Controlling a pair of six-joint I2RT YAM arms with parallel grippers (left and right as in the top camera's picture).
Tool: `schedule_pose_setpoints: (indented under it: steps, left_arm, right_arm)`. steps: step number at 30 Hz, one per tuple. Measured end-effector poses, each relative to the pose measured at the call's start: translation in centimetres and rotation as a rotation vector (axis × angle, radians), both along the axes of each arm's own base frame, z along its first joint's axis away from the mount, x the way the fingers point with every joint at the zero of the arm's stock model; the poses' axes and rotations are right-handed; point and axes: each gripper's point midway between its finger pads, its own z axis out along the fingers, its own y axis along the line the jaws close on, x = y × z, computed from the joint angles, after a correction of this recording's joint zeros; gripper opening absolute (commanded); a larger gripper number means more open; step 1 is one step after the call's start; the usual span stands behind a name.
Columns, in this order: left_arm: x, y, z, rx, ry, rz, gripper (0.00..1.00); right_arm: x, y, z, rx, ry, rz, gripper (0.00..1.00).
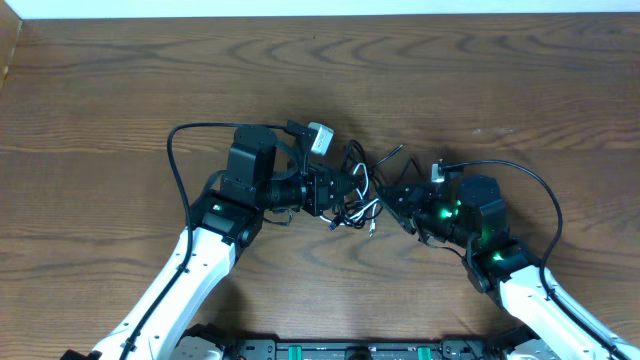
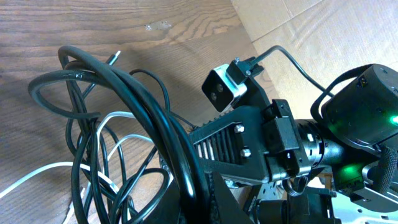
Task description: Untangle cables
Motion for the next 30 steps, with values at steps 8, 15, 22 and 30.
schedule_pose_setpoints:
  steps: [8, 15, 22, 30]
  left_arm:
    - [0.0, 0.0, 0.0, 0.0, 0.0, 0.0, 0.08]
    - [-0.1, 0.0, -0.2, 0.004, 0.012, 0.0, 0.08]
    - [-0.4, 0.2, -0.6, 0.014, 0.035, 0.0, 0.08]
    - [-0.4, 0.2, -0.7, 0.018, 0.042, 0.001, 0.08]
  right_arm:
    - [0.2, 0.0, -0.3, -0.009, 0.003, -0.016, 0.01]
    - [1.2, 0.4, 2.1, -0.02, -0.197, 0.027, 0.01]
    - [1.4, 1.5, 8.6, 0.007, -0.613, 0.116, 0.01]
    - [-0.9, 1.3, 12.3, -0.068, -0.89, 0.199, 0.02]
